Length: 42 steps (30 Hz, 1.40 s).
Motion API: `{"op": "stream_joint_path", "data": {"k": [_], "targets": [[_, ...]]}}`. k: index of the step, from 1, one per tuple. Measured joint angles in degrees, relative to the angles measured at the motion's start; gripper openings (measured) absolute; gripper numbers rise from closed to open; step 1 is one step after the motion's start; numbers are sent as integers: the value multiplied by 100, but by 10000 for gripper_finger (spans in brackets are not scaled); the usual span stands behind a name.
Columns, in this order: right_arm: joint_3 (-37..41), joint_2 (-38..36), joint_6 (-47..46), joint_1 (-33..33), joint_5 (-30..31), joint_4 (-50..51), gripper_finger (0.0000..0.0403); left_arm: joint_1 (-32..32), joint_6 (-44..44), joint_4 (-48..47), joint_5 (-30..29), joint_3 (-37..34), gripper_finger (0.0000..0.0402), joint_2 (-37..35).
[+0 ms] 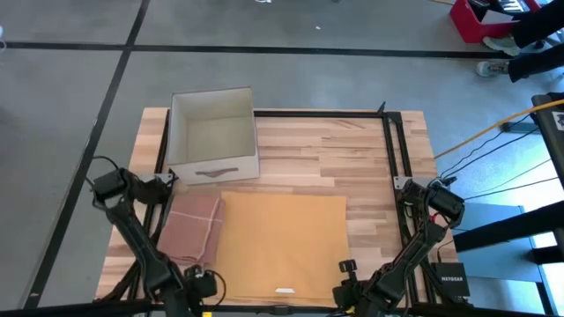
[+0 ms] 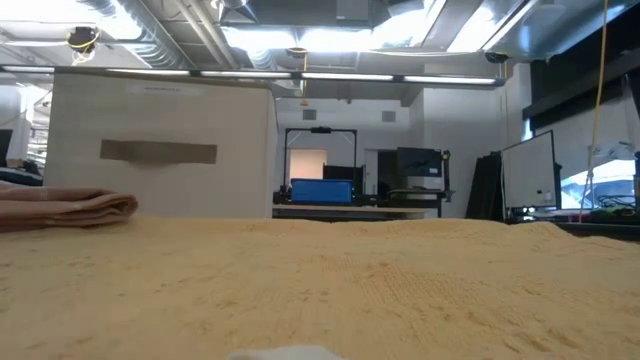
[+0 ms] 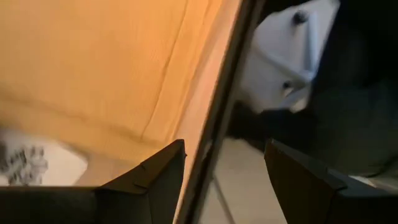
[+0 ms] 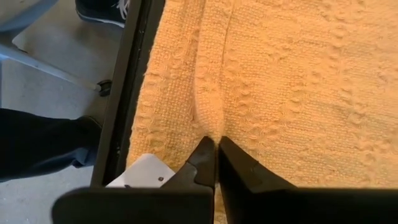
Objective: Fold towel
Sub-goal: Fold the yellow towel
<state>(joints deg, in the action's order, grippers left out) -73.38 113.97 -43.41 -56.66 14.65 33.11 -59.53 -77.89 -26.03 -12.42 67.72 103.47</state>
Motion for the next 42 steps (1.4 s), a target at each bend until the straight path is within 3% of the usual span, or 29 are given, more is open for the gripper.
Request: {"op": "stream_joint_path", "data": {"k": [7,15,19,42], "targets": [[0,0,12,7,77,1,12,-9,-277,-410,52,-2,214,479],[0,0,14,7,77,1,10,190,-355,-603,166,-2,214,480],[0,0,14,7,77,1,12,197,-1007,-611,236,0,214,480],[0,2,19,7,77,3,14,282,-2195,-634,327,-2,214,347]]}}
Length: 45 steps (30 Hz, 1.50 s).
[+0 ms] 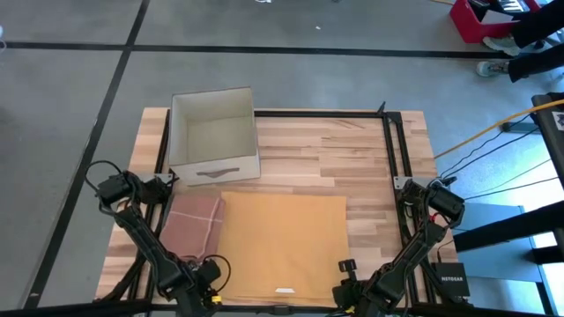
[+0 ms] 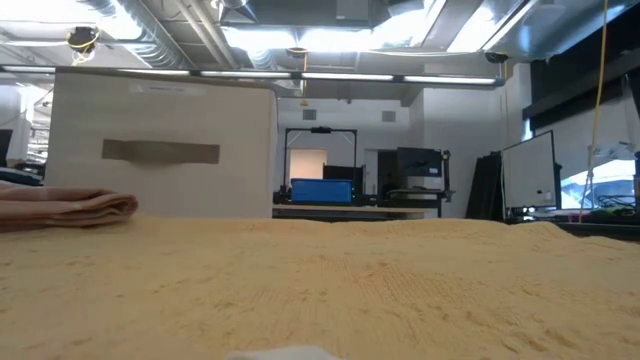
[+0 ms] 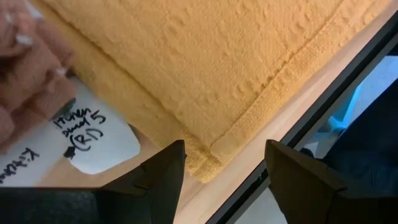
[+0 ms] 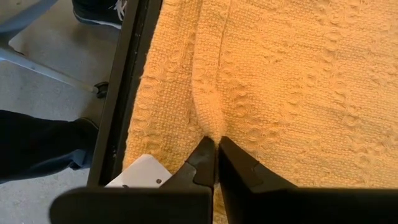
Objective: Fold towel
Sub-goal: Fold the yellow towel
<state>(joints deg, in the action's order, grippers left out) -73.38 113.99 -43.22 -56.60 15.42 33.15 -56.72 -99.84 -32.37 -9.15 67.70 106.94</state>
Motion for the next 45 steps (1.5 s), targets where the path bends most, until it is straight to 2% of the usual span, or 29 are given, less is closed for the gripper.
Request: {"op": "stream_joint_path", "data": {"k": [24,38,45], "targets": [[0,0,7,0,0,2,14,64,125,310,90,-175,207,4],[0,0,7,0,0,4,14,64,437,407,106,-175,68,13],[2,0,7,0,5,4,14,96,610,450,64,-175,33,94]]}}
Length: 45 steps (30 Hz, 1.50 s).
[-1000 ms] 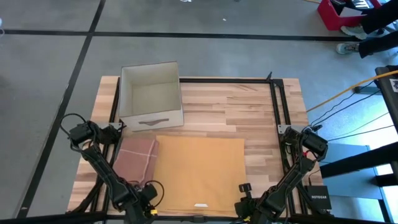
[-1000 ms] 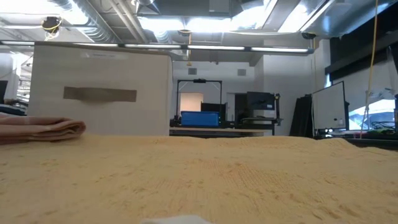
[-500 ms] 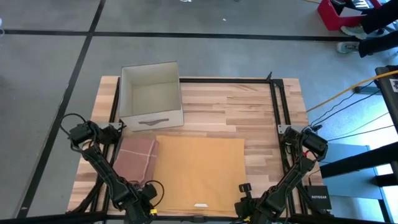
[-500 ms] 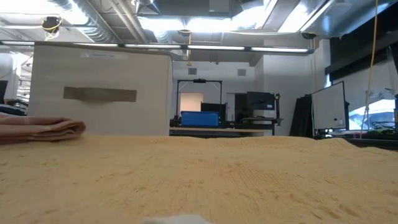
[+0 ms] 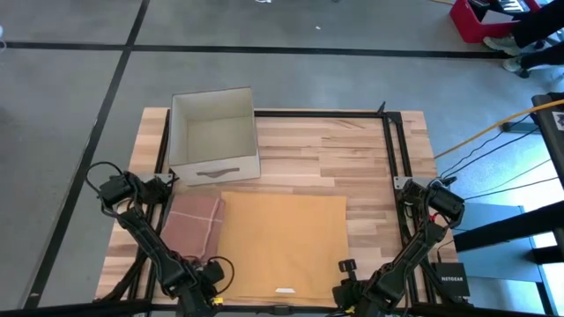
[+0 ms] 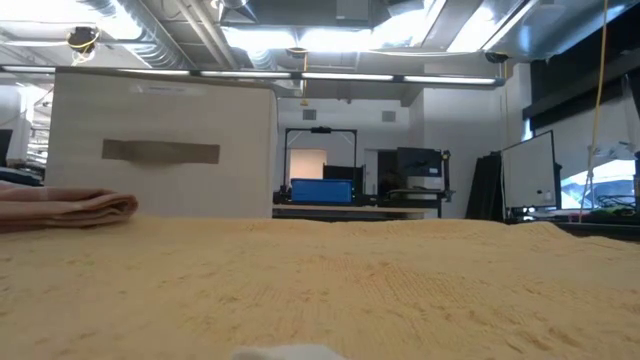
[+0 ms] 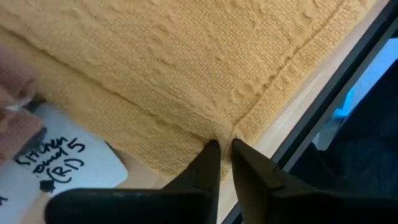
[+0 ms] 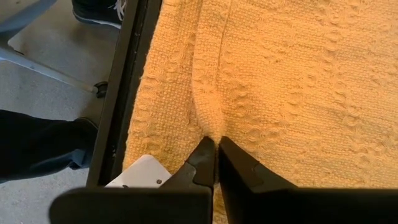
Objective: Fold towel
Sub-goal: Fold the yellow towel
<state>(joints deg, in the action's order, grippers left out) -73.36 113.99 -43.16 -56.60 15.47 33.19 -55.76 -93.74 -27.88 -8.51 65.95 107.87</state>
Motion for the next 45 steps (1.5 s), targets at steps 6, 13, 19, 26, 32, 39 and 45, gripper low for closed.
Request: {"op": "stream_joint_path", "data": {"k": [6,13,19,26,32,39,45], "targets": [[0,0,-3,-2,22,0,14,3,162,-5,35,0,5,-8],[-522,4,-2,0,6,697,14,-35,243,-261,72,161,3,-425],[-1055,0,5,-4,-35,1176,14,-235,-4,-720,37,314,2,-757],[-1139,0,-81,-7,-586,643,14,-503,-422,-786,37,310,2,-813],[-1139,47,-181,-7,-647,321,14,-682,-751,-925,22,293,2,-813],[-1134,156,-307,-4,-704,316,14,-731,-886,-908,-1,293,6,-803],[-1132,188,-310,0,-597,339,14,-677,-816,-927,-136,293,7,-796]]}}
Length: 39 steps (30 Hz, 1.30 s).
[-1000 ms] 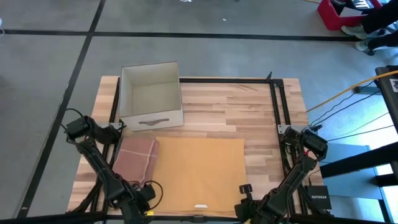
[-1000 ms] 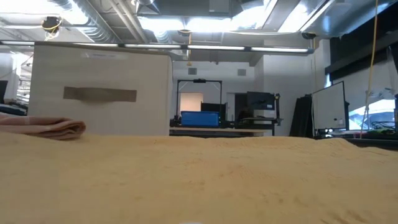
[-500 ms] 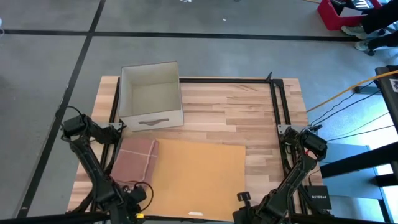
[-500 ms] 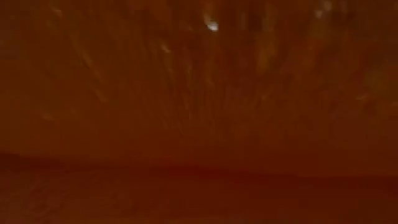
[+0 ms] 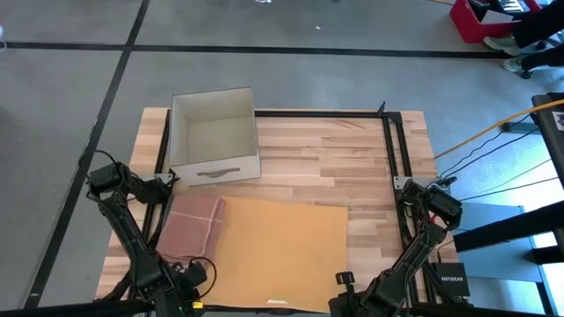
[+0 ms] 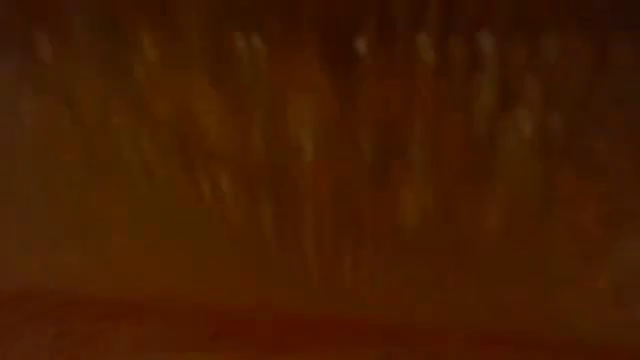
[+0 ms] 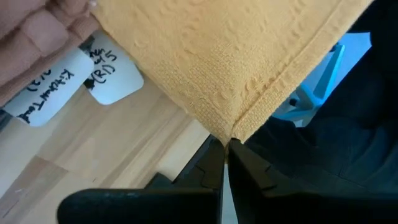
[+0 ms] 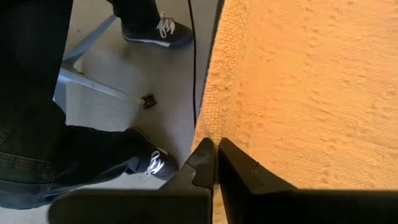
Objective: Fold towel
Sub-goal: Fold the yellow towel
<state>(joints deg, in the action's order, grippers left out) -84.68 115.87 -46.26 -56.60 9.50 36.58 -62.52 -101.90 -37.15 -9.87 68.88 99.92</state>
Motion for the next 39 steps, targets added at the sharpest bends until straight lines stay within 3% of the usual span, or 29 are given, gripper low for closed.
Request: {"op": "stream_joint_path", "data": {"k": [7,17,19,21,23,25,29,31,34,39], "targets": [[0,0,-291,-39,-1,226,31,1,22,7,-19,0,31,0],[-14,0,-441,-35,-435,-105,158,-2,43,23,577,-2,134,-135],[-115,0,-401,21,-745,90,175,0,91,34,308,37,141,-274],[-277,-20,-317,48,-917,380,186,44,399,71,-418,131,142,-392],[-442,-94,-69,73,-665,726,190,168,847,115,-1317,208,142,-510],[-521,-226,277,70,110,961,188,400,1346,161,-1964,218,142,-522],[-492,-309,690,84,1873,1726,179,1183,2279,204,-2077,45,142,-320],[-283,-308,725,180,2337,1910,173,1654,2701,252,-2074,-52,142,-168],[214,-310,705,385,2291,1681,162,2283,3252,141,-1884,-170,142,99],[1180,-315,858,778,1555,909,144,2988,4036,200,-1260,-291,142,460]]}}
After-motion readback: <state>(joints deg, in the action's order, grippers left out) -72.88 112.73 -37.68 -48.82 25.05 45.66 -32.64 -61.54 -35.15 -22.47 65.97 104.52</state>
